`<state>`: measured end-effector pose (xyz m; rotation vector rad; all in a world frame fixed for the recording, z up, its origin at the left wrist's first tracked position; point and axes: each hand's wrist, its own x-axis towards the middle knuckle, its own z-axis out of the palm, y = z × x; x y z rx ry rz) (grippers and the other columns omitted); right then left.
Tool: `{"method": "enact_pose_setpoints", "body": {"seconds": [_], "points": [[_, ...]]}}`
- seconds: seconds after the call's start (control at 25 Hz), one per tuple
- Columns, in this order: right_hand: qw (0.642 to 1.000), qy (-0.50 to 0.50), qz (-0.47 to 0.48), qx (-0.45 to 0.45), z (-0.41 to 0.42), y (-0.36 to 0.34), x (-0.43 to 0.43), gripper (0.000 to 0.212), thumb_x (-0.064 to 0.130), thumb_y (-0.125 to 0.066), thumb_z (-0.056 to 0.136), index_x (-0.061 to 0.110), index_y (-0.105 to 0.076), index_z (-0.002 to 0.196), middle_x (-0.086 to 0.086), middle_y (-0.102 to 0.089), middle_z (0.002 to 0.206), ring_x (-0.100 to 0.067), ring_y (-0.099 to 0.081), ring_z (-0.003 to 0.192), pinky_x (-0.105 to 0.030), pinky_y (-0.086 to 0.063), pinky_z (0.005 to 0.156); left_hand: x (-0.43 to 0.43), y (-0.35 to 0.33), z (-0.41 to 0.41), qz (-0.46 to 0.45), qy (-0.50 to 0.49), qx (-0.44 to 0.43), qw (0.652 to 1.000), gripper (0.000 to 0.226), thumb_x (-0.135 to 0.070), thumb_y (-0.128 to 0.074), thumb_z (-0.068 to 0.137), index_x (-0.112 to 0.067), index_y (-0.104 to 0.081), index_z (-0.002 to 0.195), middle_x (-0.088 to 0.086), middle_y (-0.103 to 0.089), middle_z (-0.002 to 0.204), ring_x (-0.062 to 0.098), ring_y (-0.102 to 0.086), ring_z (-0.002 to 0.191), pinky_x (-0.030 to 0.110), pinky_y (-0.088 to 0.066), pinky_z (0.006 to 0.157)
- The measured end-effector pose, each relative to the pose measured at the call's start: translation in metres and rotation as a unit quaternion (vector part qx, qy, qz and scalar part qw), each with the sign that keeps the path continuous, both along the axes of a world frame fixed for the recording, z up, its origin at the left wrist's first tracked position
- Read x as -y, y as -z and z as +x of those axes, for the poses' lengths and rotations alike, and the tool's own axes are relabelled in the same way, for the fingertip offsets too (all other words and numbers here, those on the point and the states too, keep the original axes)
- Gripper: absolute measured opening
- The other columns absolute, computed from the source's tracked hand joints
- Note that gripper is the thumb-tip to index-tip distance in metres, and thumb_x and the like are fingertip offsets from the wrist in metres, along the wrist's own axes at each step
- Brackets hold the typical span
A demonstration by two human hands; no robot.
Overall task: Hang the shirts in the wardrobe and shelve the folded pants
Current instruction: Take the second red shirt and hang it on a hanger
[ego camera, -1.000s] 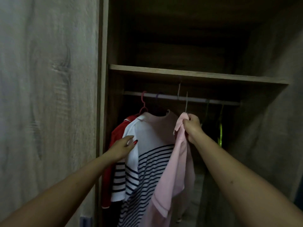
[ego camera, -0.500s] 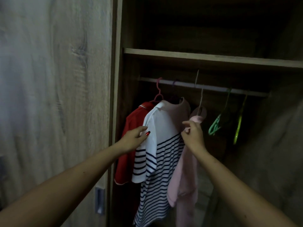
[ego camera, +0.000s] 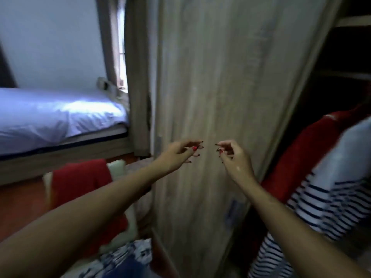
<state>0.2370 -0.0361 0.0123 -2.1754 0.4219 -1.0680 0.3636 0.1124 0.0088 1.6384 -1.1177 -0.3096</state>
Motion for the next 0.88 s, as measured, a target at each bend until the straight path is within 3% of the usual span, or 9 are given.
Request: {"method": "enact_pose_setpoints", "body": {"seconds": [0.08, 0.16, 0.2, 0.28, 0.4, 0.52, 0.68, 0.8, 0.88], "points": [[0.997, -0.063, 0.02, -0.027, 0.055, 0.013, -0.038, 0.02, -0.001, -0.056, 0.084, 0.011, -0.067, 0.096, -0.003, -0.066, 0.09, 0.0, -0.058, 0.072, -0.022, -0.05, 0.069, -0.061, 0.013, 0.05, -0.001, -0.065, 0.017, 0.998, 0.027, -0.015, -0.048, 0.097, -0.019, -0.058, 0.122, -0.002, -0.067, 0.113, -0.001, -0.066, 0.092, 0.011, -0.048, 0.066], [0.991, -0.114, 0.034, -0.065, 0.107, 0.026, -0.075, 0.018, 0.001, -0.057, 0.085, 0.01, -0.066, 0.097, -0.006, -0.066, 0.089, -0.012, -0.061, 0.078, -0.028, -0.052, 0.072, -0.122, 0.025, 0.103, 0.022, -0.152, 0.066, 0.986, 0.024, -0.01, -0.052, 0.094, -0.015, -0.063, 0.115, 0.002, -0.069, 0.107, -0.011, -0.063, 0.083, 0.01, -0.048, 0.071], [0.986, -0.136, 0.037, -0.086, 0.136, 0.034, -0.092, 0.017, 0.001, -0.057, 0.085, 0.009, -0.066, 0.097, -0.007, -0.066, 0.088, -0.017, -0.062, 0.079, -0.03, -0.051, 0.073, -0.153, 0.033, 0.133, 0.042, -0.209, 0.091, 0.973, 0.023, -0.008, -0.054, 0.093, -0.012, -0.066, 0.113, 0.005, -0.07, 0.107, -0.009, -0.063, 0.086, 0.014, -0.049, 0.079], [0.975, -0.175, 0.032, -0.131, 0.196, 0.053, -0.129, 0.017, 0.0, -0.056, 0.086, 0.008, -0.066, 0.097, -0.006, -0.066, 0.087, -0.018, -0.061, 0.079, -0.029, -0.05, 0.073, -0.213, 0.054, 0.195, 0.097, -0.309, 0.109, 0.94, 0.022, -0.006, -0.056, 0.091, -0.007, -0.069, 0.109, 0.011, -0.071, 0.11, 0.013, -0.066, 0.099, 0.026, -0.046, 0.092], [0.956, -0.214, 0.041, -0.198, 0.274, 0.085, -0.178, 0.016, 0.003, -0.056, 0.087, 0.013, -0.065, 0.095, -0.007, -0.068, 0.091, -0.023, -0.065, 0.084, -0.034, -0.055, 0.08, -0.283, 0.097, 0.265, 0.204, -0.417, 0.062, 0.884, 0.023, -0.013, -0.056, 0.092, -0.006, -0.069, 0.109, 0.012, -0.069, 0.116, 0.025, -0.062, 0.11, 0.025, -0.04, 0.09], [0.934, -0.23, 0.076, -0.261, 0.331, 0.125, -0.206, 0.012, 0.011, -0.058, 0.088, 0.022, -0.062, 0.089, 0.001, -0.065, 0.084, -0.022, -0.066, 0.085, -0.045, -0.056, 0.082, -0.31, 0.138, 0.305, 0.282, -0.426, -0.001, 0.86, 0.029, -0.021, -0.051, 0.095, -0.004, -0.067, 0.112, 0.015, -0.067, 0.117, 0.03, -0.06, 0.111, 0.031, -0.043, 0.089], [0.925, -0.19, 0.094, -0.315, 0.378, 0.168, -0.23, 0.006, 0.018, -0.064, 0.086, 0.012, -0.062, 0.084, -0.015, -0.068, 0.084, -0.03, -0.068, 0.084, -0.045, -0.056, 0.08, -0.311, 0.177, 0.336, 0.342, -0.387, -0.077, 0.853, 0.047, -0.037, -0.041, 0.099, 0.001, -0.068, 0.098, 0.02, -0.068, 0.1, 0.033, -0.061, 0.096, 0.034, -0.046, 0.077], [0.931, -0.147, 0.065, -0.327, 0.388, 0.179, -0.24, 0.029, 0.013, -0.062, 0.086, 0.023, -0.048, 0.062, -0.004, -0.062, 0.072, -0.023, -0.064, 0.077, -0.026, -0.05, 0.073, -0.299, 0.179, 0.349, 0.357, -0.369, -0.123, 0.849, 0.054, -0.048, -0.037, 0.097, -0.004, -0.059, 0.075, 0.012, -0.059, 0.081, 0.026, -0.055, 0.082, 0.03, -0.041, 0.068], [0.947, -0.11, 0.06, -0.295, 0.393, 0.18, -0.243, 0.019, 0.012, -0.06, 0.088, 0.019, -0.049, 0.073, 0.001, -0.056, 0.074, -0.011, -0.051, 0.072, -0.008, -0.037, 0.059, -0.293, 0.176, 0.361, 0.369, -0.352, -0.136, 0.849, 0.052, -0.053, -0.04, 0.095, -0.008, -0.06, 0.079, 0.009, -0.058, 0.083, 0.024, -0.054, 0.082, 0.029, -0.041, 0.072]]}}
